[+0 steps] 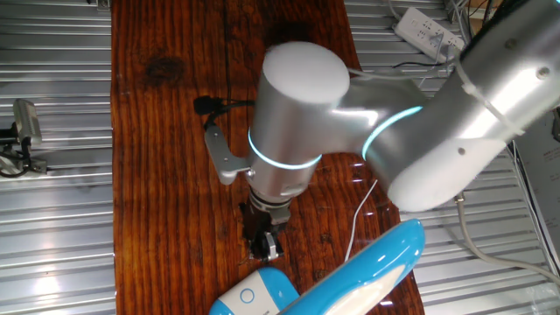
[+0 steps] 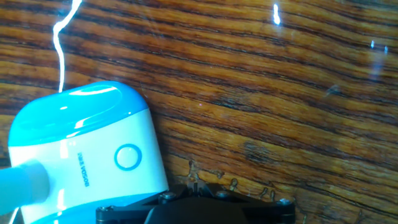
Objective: Turn on the desk lamp by pressing the button
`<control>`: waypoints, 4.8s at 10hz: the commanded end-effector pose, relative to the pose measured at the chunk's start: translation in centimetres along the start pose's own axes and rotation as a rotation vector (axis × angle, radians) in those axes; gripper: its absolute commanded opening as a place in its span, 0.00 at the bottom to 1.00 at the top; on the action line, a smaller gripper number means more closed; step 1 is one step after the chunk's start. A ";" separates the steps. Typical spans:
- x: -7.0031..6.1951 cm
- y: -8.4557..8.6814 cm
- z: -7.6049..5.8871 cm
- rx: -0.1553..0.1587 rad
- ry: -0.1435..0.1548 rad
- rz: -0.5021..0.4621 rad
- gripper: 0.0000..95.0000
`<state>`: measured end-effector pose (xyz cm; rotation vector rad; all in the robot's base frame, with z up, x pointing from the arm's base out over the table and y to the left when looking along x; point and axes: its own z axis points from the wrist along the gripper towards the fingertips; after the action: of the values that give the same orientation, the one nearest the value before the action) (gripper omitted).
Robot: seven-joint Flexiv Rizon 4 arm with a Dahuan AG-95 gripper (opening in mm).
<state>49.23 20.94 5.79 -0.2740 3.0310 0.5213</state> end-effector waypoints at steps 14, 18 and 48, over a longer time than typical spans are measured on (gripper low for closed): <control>-1.0 1.1 1.3 -0.006 -0.067 -0.004 0.00; -1.2 1.1 1.3 0.001 -0.071 -0.010 0.00; -1.9 2.0 1.8 -0.005 -0.057 0.289 0.00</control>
<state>50.72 23.76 4.97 -0.3574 2.9517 0.5373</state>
